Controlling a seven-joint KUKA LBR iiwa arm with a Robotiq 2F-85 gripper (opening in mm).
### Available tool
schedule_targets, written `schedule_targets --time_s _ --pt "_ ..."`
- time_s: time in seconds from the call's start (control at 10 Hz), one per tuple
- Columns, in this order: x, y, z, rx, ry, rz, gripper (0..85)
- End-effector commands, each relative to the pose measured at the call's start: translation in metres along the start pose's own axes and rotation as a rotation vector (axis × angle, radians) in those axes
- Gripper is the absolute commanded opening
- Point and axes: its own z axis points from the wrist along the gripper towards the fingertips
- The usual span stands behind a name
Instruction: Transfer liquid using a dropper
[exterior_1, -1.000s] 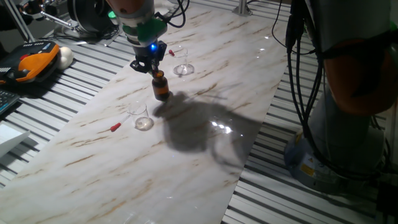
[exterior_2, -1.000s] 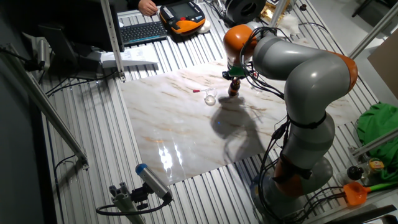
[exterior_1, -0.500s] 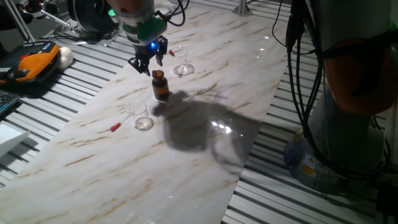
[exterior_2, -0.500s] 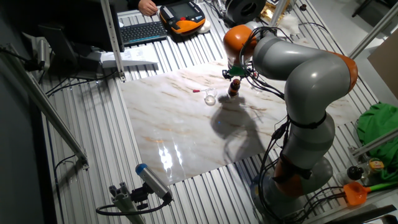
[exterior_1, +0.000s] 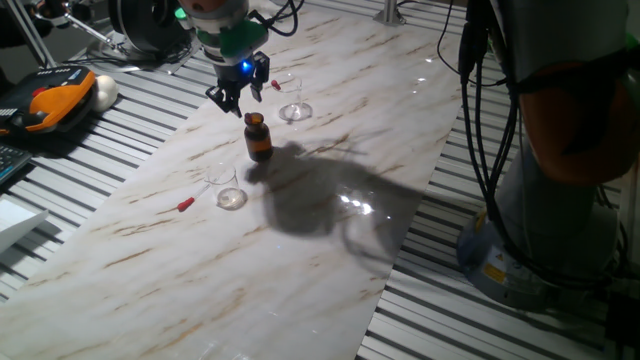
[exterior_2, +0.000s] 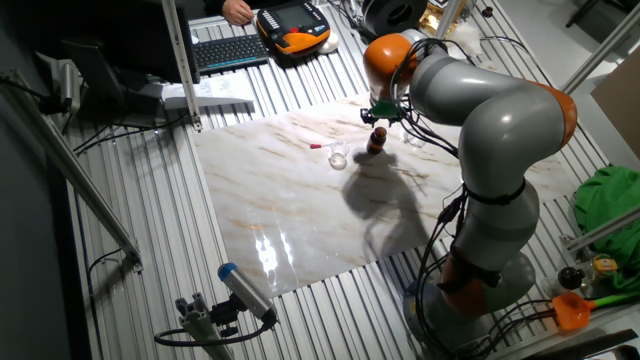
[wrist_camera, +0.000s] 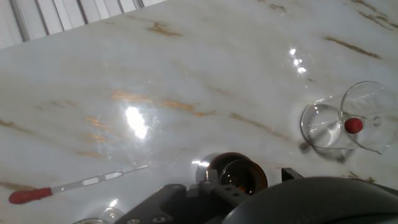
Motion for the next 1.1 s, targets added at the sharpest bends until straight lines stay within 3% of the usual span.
schedule_targets --time_s 0.0,0.5,0.7,1.0 --pt "0.0 0.0 0.0 0.004 0.001 0.007 34.0" --pt "0.0 0.0 0.0 0.005 0.0 0.021 34.0" --pt "-0.003 0.0 -0.008 -0.012 0.025 0.027 34.0" --pt "0.002 0.009 -0.019 0.01 0.028 0.053 34.0"
